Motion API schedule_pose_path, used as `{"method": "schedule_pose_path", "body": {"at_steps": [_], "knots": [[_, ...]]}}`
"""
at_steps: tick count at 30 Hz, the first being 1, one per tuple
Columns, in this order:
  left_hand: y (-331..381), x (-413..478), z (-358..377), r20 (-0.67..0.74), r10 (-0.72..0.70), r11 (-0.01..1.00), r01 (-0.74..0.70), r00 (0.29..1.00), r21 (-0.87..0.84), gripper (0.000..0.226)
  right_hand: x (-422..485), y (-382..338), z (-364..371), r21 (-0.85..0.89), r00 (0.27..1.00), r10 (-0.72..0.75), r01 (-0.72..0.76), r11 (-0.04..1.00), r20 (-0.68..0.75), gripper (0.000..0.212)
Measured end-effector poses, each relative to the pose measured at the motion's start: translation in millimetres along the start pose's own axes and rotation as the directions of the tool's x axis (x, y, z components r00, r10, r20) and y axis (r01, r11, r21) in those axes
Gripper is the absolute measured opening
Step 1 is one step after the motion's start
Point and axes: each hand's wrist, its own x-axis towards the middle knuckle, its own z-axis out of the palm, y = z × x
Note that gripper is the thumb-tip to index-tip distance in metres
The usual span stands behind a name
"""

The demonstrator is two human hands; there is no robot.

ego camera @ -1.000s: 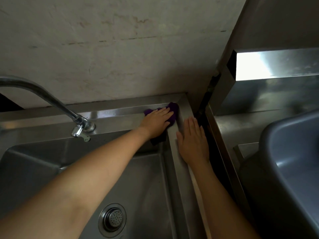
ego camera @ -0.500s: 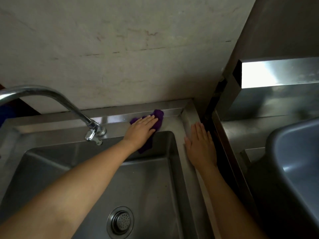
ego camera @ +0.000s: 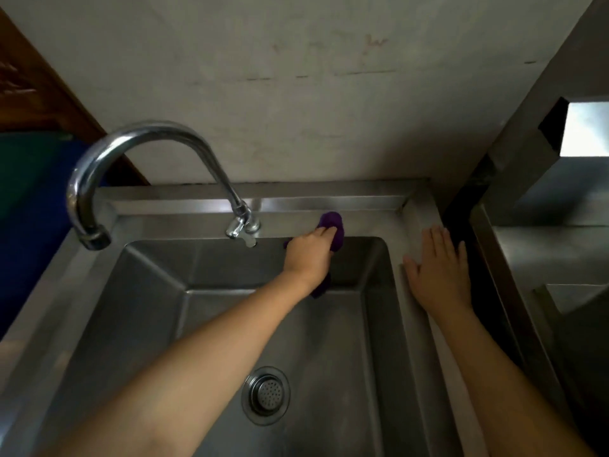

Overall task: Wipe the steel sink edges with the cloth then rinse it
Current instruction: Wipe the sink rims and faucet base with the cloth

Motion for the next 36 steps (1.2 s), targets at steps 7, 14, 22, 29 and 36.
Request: {"method": "schedule_pose_path", "body": {"at_steps": [7, 14, 22, 29, 36], "knots": [[-13.5, -32.0, -20.5, 0.167, -0.264, 0.643, 0.303, 0.95, -0.703, 0.027, -23.9, -99.4, -31.1, 0.813, 0.85, -0.486, 0.128, 0.568, 0.205, 0.049], [-35.2, -37.5, -35.0, 0.413, -0.43, 0.081, 0.49, 0.803, -0.868, 0.047, -21.5, -133.0, -12.6, 0.95, 0.844, -0.502, -0.025, 0.312, 0.187, 0.068], [-58.0, -38.3, -49.9, 0.294, -0.489, 0.066, 0.372, 0.821, -0.926, 0.016, -5.1, -147.2, -2.9, 0.92, 0.943, -0.318, 0.039, 0.39, 0.095, 0.058], [-102.7, -24.2, -72.8, -0.021, -0.73, 0.184, 0.166, 0.683, -0.969, 0.02, 43.6, -145.5, -18.4, 0.853, 0.976, -0.204, 0.043, 0.521, 0.076, 0.063], [-106.1, -11.5, -83.1, -0.117, -0.579, 0.266, 0.052, 0.807, -0.962, 0.026, 60.6, -161.8, -17.4, 0.823, 0.969, -0.214, 0.018, 0.568, 0.127, 0.055]]}}
